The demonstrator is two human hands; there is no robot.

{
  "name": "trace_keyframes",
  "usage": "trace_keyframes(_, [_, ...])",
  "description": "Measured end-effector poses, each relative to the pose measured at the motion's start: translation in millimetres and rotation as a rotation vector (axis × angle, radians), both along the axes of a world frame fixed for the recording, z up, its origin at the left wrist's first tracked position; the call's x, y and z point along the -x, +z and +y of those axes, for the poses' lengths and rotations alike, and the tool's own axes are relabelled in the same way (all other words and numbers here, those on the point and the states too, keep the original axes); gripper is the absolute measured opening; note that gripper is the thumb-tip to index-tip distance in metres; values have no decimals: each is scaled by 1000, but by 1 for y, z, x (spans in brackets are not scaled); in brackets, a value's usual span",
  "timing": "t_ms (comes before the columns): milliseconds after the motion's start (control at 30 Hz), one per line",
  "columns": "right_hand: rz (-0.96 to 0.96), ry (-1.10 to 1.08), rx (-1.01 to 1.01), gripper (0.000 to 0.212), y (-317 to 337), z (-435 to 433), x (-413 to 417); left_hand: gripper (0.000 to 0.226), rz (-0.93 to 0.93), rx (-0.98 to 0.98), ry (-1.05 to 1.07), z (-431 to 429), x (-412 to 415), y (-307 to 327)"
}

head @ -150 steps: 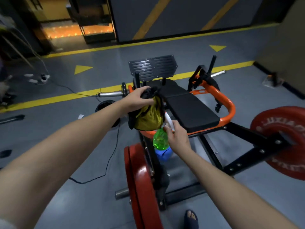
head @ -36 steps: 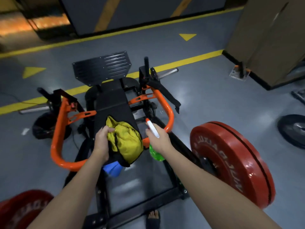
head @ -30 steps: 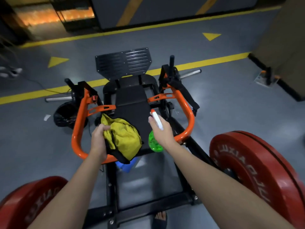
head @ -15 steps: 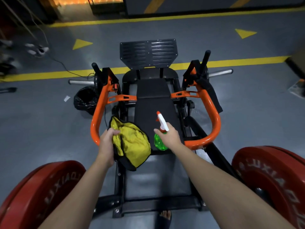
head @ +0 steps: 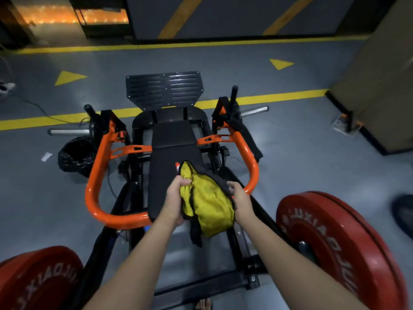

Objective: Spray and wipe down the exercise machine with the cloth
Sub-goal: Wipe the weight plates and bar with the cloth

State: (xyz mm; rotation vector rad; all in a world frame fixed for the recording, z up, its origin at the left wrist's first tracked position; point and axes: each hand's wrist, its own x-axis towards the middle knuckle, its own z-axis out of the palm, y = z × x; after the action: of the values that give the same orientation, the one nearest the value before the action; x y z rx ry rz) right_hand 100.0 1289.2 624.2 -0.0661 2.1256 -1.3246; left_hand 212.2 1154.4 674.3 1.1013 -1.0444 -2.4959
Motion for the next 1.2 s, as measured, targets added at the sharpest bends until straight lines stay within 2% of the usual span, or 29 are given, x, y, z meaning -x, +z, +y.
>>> trace_keyframes(67, [-74, -199, 159, 14, 31, 47, 19, 41, 27, -25, -67, 43, 39, 9])
trace_keyframes(100, [-132, -281, 294, 19, 42, 69, 30, 40, 42, -44, -108, 64, 57, 13])
trace_keyframes(133, [-109, -322, 320, 25, 51, 97, 40, 41, 70, -73, -160, 89, 76, 18])
trace_keyframes(200, [-228, -322, 469, 40, 78, 136, 46, 39, 88, -88, -222, 129, 105, 25])
trace_keyframes(267, [-348, -198, 575, 62, 93, 186, 49, 36, 90, -71, -316, 171, 131, 29])
trace_keyframes(367, [-94, -138, 427, 51, 104, 252, 45, 43, 80, -48, -531, 237, 160, 33])
trace_keyframes(433, [170, -283, 254, 56, 99, 297, 47, 50, 90, -31, -644, 285, 170, 34])
trace_keyframes(500, [337, -443, 141, 57, 99, 335, 46, 51, 109, 57, -745, 324, 180, 25])
trace_keyframes(567, [429, -547, 55, 50, 92, 363, 47, 47, 152, 393, -836, 341, 187, 15])
trace_keyframes(633, [390, -601, 27, 44, 81, 393, 51, 35, 182, 852, -850, 352, 199, -5])
trace_keyframes(700, [347, -522, -57, 41, 61, 413, 53, 29, 164, 1217, -840, 355, 212, -31])
trace_keyframes(767, [328, -379, -165, 44, 35, 421, 49, 29, 201, 1410, -879, 359, 221, -48])
trace_keyframes(800, [325, -351, -208, 48, 25, 420, 46, 30, 230, 1450, -904, 364, 226, -57])
trace_keyframes(867, [382, -440, -407, 62, 10, 416, 44, 30, 245, 1452, -965, 374, 232, -63])
trace_keyframes(933, [643, -498, -579, 70, 1, 417, 45, 32, 237, 1413, -1028, 389, 237, -66])
trace_keyframes(1000, [934, -381, -520, 57, -12, 427, 42, 40, 260, 1455, -993, 397, 240, -73])
trace_keyframes(1033, [1001, -274, -469, 52, -17, 430, 38, 47, 266, 1460, -942, 398, 240, -77])
trace_keyframes(1067, [982, -162, -433, 54, -22, 431, 33, 52, 271, 1440, -899, 399, 240, -79])
trace_keyframes(1100, [915, -74, -428, 67, -25, 430, 30, 56, 272, 1419, -866, 398, 240, -82])
trace_keyframes(1167, [832, -25, -502, 91, -26, 423, 39, 63, 275, 1395, -834, 396, 240, -86])
trace_keyframes(1200, [815, -34, -525, 93, -25, 417, 51, 67, 263, 1350, -832, 393, 244, -88])
